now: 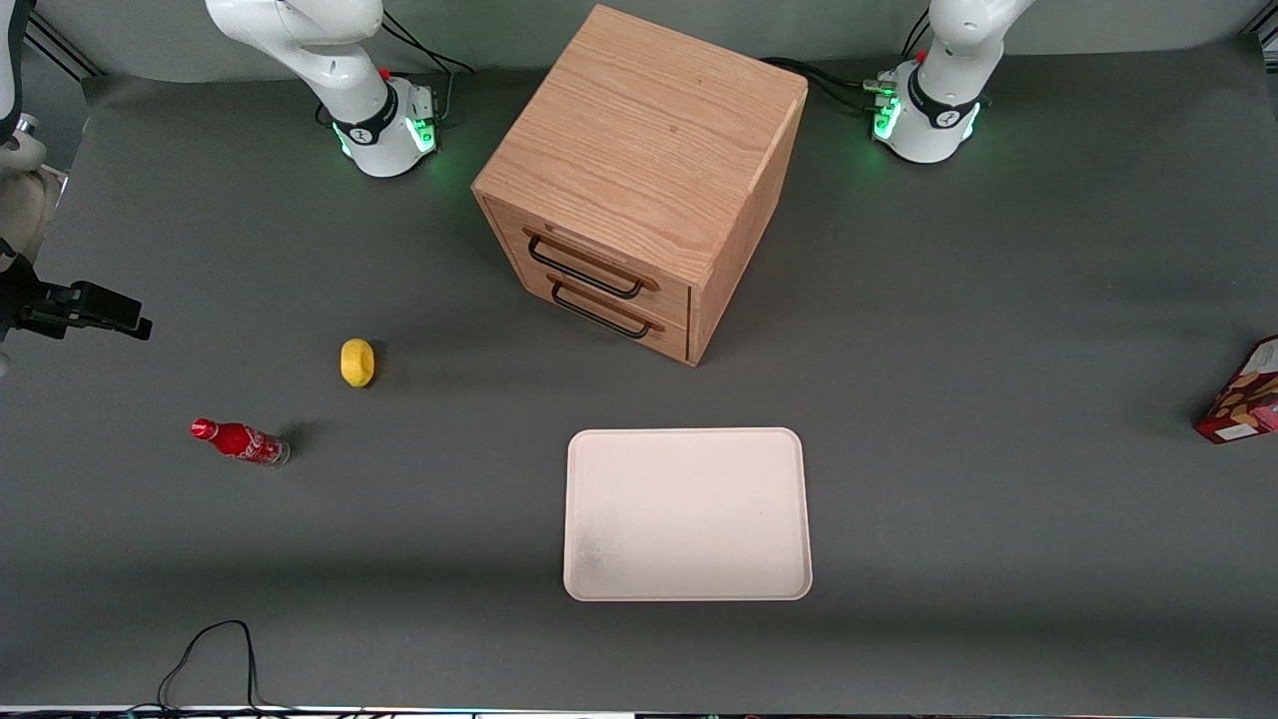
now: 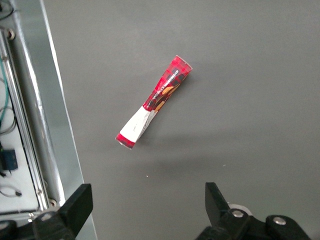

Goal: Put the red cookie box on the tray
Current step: 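Move the left gripper over the red plaid cookie box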

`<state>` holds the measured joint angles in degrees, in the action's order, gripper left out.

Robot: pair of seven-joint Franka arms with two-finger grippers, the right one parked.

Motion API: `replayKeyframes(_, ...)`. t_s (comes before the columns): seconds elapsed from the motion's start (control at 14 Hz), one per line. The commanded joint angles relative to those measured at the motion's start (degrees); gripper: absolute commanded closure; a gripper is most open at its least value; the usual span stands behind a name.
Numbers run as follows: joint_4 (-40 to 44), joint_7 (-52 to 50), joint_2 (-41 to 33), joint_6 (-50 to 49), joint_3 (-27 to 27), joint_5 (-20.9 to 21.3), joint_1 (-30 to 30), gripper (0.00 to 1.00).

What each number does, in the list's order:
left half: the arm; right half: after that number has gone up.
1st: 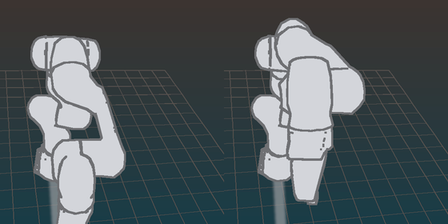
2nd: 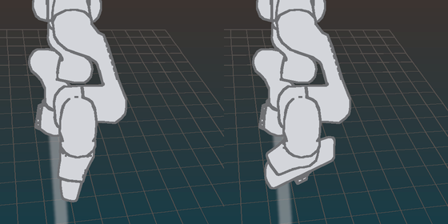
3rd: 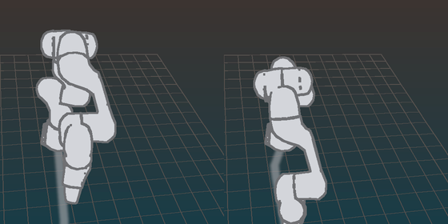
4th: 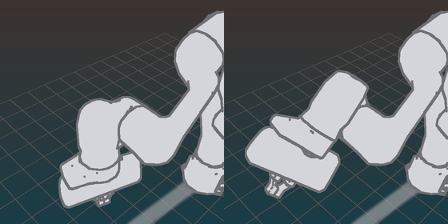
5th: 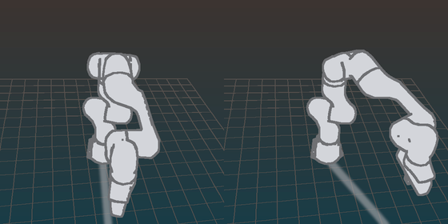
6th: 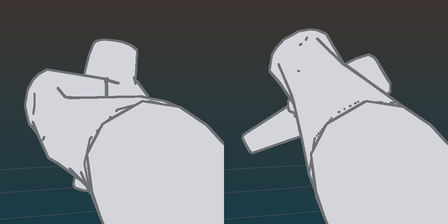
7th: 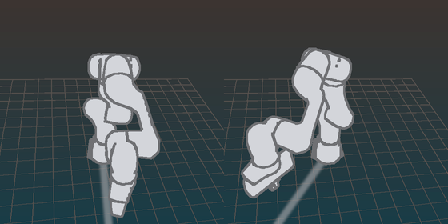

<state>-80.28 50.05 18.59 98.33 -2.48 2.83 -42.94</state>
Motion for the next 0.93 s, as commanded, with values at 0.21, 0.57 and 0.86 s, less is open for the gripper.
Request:
replayKeyframes(0.21,2.1,33.7,5.1,6.7,-0.4,1.6,0.3,0.0)
replayKeyframes(0.57,0.0,42.4,7.2,7.6,-0.4,0.9,0.1,0.0)
replayKeyframes(0.86,-4.4,44.1,12.3,12.9,-0.6,0.6,-2.1,0.0)
